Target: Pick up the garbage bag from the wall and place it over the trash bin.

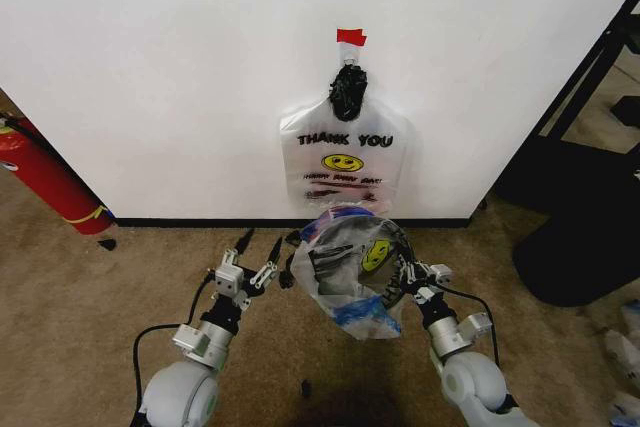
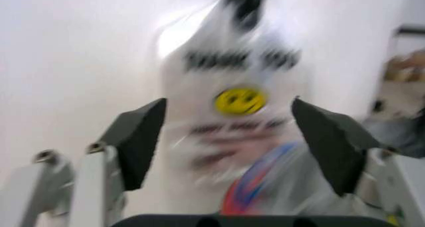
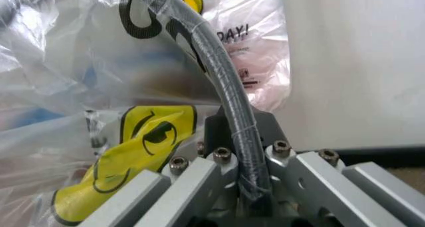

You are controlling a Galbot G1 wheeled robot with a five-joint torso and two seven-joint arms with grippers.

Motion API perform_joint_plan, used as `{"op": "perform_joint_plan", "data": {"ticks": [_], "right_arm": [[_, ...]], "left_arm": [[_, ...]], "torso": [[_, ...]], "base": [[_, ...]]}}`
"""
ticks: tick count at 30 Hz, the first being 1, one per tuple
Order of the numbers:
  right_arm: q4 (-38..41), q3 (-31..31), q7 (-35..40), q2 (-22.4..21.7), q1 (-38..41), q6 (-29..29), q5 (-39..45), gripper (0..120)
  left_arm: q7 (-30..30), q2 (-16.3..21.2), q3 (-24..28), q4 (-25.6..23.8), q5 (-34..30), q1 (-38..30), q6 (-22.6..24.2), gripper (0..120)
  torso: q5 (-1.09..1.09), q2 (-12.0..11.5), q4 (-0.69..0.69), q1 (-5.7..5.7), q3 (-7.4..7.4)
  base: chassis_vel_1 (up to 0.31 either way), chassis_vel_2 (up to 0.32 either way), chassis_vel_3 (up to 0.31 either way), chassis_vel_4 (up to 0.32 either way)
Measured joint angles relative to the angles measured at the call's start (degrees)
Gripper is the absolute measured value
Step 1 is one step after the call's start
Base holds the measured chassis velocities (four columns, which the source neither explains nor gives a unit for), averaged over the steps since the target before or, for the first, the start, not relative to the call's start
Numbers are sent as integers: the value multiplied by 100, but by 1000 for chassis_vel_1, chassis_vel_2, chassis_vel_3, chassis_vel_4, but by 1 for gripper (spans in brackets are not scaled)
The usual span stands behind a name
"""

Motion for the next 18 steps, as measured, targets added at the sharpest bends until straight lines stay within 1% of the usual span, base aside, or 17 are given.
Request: {"op": "perform_joint_plan", "data": {"ticks": [1, 3, 4, 6, 7, 10, 15, 16, 18], "right_arm": [[-35, -24, 83, 34, 13, 81, -264, 0], [-66, -80, 267, 108, 33, 222, -749, 0], [-66, -105, 335, 140, 37, 277, -934, 0], [-11, -158, 451, 188, 27, 352, -1223, 0], [-11, -158, 451, 188, 27, 352, -1223, 0], [134, -202, 587, 210, -18, 387, -1444, 0], [235, -219, 714, 229, -83, 534, -1820, 0], [244, -229, 733, 245, -101, 651, -1983, 0], [260, -250, 752, 265, -113, 719, -2105, 0]], "left_arm": [[94, 4, 100, -156, 26, 74, -5, 87], [485, 12, 316, -226, 264, 263, -99, 95], [683, 13, 383, -145, 419, 326, -181, 98], [996, 4, 491, 144, 784, 367, -358, 99], [996, 4, 491, 144, 784, 367, -358, 99], [1330, 2, 568, 464, 1192, 353, -470, 97], [1504, 46, 691, 673, 1495, 308, -467, 93], [1521, 59, 744, 713, 1598, 270, -385, 91], [1517, 69, 798, 757, 1711, 217, -226, 82]], "torso": [[0, 0, 0, 0, 0], [0, 0, 0, 0, 0], [0, 0, 1, 0, 0], [0, 0, 1, 0, 0], [0, 0, 1, 0, 0], [0, 0, 1, 0, 0], [0, 0, 0, 0, 0], [0, 0, 0, 0, 0], [0, 0, 0, 0, 0]], "base": [[0, 0, 0, 0], [0, 0, 0, 0], [0, 0, 0, 0], [0, 0, 0, 0], [0, 0, 0, 0], [0, 0, 0, 0], [0, 0, 0, 0], [0, 0, 0, 0], [0, 0, 0, 0]]}}
